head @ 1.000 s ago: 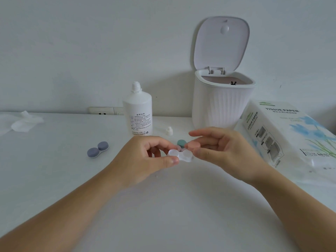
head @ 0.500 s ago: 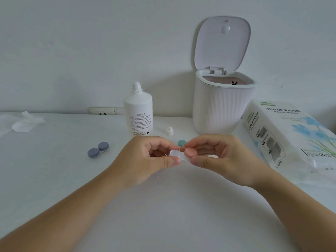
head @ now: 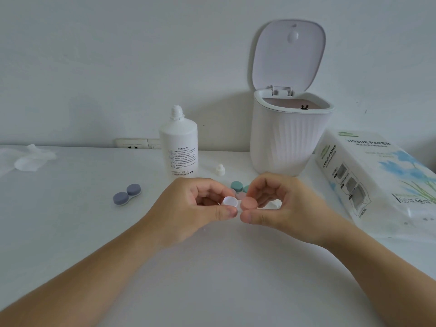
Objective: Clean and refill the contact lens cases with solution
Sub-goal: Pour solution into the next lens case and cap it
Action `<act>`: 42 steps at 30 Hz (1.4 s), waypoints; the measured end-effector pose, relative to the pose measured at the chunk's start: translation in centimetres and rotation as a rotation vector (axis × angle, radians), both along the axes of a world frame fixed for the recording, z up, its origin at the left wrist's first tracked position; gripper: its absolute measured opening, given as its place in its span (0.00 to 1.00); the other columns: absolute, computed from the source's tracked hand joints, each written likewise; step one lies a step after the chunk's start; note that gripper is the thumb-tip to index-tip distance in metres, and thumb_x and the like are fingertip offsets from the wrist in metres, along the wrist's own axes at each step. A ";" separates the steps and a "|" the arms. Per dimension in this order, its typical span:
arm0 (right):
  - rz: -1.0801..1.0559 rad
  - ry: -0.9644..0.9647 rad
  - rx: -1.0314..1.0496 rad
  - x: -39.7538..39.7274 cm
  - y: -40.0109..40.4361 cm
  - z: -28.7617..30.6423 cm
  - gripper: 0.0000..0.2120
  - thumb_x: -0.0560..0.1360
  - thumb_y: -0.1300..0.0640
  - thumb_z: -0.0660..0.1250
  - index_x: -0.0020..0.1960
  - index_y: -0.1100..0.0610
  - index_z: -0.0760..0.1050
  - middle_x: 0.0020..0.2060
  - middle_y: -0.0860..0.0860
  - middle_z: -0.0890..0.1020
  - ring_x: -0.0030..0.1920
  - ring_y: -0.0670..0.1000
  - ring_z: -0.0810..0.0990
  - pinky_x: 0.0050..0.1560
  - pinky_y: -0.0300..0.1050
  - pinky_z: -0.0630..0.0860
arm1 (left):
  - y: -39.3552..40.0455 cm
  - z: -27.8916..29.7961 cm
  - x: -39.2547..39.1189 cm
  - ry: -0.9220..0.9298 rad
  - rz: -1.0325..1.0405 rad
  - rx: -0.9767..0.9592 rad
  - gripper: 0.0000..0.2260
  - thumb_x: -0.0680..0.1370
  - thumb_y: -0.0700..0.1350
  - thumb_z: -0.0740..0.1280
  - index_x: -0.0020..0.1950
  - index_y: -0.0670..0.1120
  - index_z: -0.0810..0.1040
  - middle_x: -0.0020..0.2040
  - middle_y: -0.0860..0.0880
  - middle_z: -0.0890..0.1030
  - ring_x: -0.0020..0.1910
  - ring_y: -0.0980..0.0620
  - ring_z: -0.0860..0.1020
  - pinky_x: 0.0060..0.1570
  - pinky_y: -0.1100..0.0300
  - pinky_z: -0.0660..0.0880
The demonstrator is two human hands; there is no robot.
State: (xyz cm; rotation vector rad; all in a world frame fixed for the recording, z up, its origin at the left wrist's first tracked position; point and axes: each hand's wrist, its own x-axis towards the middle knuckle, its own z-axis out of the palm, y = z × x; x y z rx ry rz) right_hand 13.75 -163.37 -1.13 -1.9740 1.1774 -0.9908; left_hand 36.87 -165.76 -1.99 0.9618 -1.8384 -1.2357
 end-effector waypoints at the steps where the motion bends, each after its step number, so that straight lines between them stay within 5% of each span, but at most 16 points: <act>1: 0.014 0.002 0.009 -0.1 0.1 0.1 0.14 0.68 0.50 0.80 0.50 0.49 0.81 0.43 0.43 0.87 0.44 0.43 0.84 0.49 0.35 0.78 | 0.0 0.0 0.0 0.010 -0.003 -0.002 0.09 0.69 0.53 0.78 0.48 0.57 0.86 0.46 0.52 0.88 0.45 0.53 0.86 0.44 0.54 0.82; 5: 0.055 -0.001 0.022 -0.5 0.3 0.4 0.14 0.74 0.57 0.75 0.59 0.48 0.82 0.49 0.44 0.87 0.48 0.46 0.85 0.53 0.36 0.78 | -0.2 0.1 0.2 0.067 -0.009 0.000 0.06 0.72 0.47 0.78 0.47 0.54 0.87 0.44 0.52 0.87 0.42 0.57 0.85 0.43 0.68 0.78; 11: -0.027 0.013 -0.005 0.1 0.1 0.0 0.08 0.72 0.55 0.79 0.48 0.51 0.82 0.42 0.45 0.87 0.41 0.45 0.85 0.47 0.42 0.81 | -0.1 0.1 0.2 0.069 -0.010 -0.010 0.10 0.68 0.54 0.78 0.48 0.55 0.87 0.46 0.52 0.87 0.44 0.55 0.85 0.44 0.65 0.79; 13: -0.038 0.013 0.002 0.3 0.0 -0.1 0.13 0.70 0.51 0.80 0.50 0.52 0.80 0.42 0.45 0.86 0.41 0.47 0.85 0.49 0.49 0.81 | -0.2 0.1 0.1 0.065 -0.014 -0.013 0.11 0.68 0.54 0.78 0.48 0.55 0.86 0.46 0.51 0.87 0.44 0.54 0.85 0.44 0.64 0.79; 16: 0.007 0.018 0.027 0.1 0.1 -0.1 0.22 0.68 0.43 0.76 0.60 0.46 0.79 0.46 0.42 0.87 0.45 0.46 0.85 0.52 0.44 0.81 | -0.2 0.2 0.2 0.074 -0.011 -0.014 0.10 0.68 0.54 0.78 0.48 0.54 0.87 0.44 0.52 0.87 0.41 0.56 0.85 0.42 0.66 0.78; 21: 0.028 -0.017 0.005 -0.3 0.2 0.1 0.13 0.73 0.54 0.73 0.56 0.42 0.83 0.48 0.41 0.87 0.47 0.46 0.85 0.53 0.38 0.79 | -0.2 0.2 0.2 0.095 -0.007 -0.003 0.08 0.69 0.51 0.78 0.47 0.53 0.87 0.44 0.52 0.87 0.41 0.57 0.84 0.41 0.67 0.78; 24: 0.012 -0.021 0.001 -0.2 0.1 0.0 0.08 0.72 0.49 0.75 0.51 0.45 0.83 0.45 0.43 0.87 0.44 0.47 0.85 0.50 0.40 0.80 | -0.1 0.3 0.2 0.082 -0.019 -0.008 0.09 0.69 0.51 0.79 0.47 0.54 0.87 0.44 0.53 0.87 0.42 0.57 0.85 0.42 0.67 0.78; 27: -0.023 -0.005 -0.019 0.0 0.1 0.0 0.12 0.68 0.45 0.77 0.48 0.48 0.81 0.41 0.44 0.86 0.42 0.46 0.85 0.47 0.42 0.81 | -0.1 0.3 0.2 0.061 -0.016 -0.012 0.11 0.67 0.55 0.78 0.47 0.55 0.87 0.45 0.52 0.87 0.43 0.56 0.85 0.43 0.66 0.79; 31: 0.005 0.006 0.030 -0.5 0.1 0.3 0.19 0.69 0.47 0.77 0.59 0.45 0.80 0.46 0.42 0.87 0.46 0.46 0.85 0.52 0.40 0.80 | -0.2 0.2 0.2 0.068 -0.010 -0.007 0.11 0.67 0.54 0.78 0.47 0.55 0.87 0.44 0.52 0.87 0.42 0.56 0.85 0.43 0.65 0.79; 34: 0.024 0.004 0.020 -0.4 0.2 0.2 0.15 0.72 0.55 0.76 0.58 0.45 0.82 0.47 0.42 0.87 0.46 0.45 0.85 0.52 0.36 0.79 | -0.2 0.2 0.3 0.071 -0.015 -0.009 0.10 0.67 0.54 0.78 0.47 0.55 0.87 0.44 0.52 0.87 0.42 0.56 0.85 0.42 0.65 0.78; 37: -0.004 -0.012 0.012 0.0 0.2 -0.1 0.10 0.71 0.56 0.78 0.50 0.48 0.82 0.44 0.43 0.87 0.42 0.47 0.85 0.48 0.43 0.81 | -0.2 0.2 0.2 0.067 -0.020 -0.008 0.11 0.67 0.55 0.78 0.47 0.55 0.87 0.45 0.52 0.87 0.43 0.55 0.85 0.43 0.65 0.79; 42: 0.026 -0.008 0.084 -0.1 0.0 0.0 0.25 0.70 0.51 0.79 0.63 0.47 0.76 0.47 0.44 0.87 0.46 0.49 0.86 0.55 0.46 0.81 | -0.2 0.2 0.2 0.060 -0.014 -0.011 0.11 0.68 0.54 0.78 0.48 0.54 0.86 0.45 0.51 0.87 0.42 0.55 0.85 0.43 0.65 0.79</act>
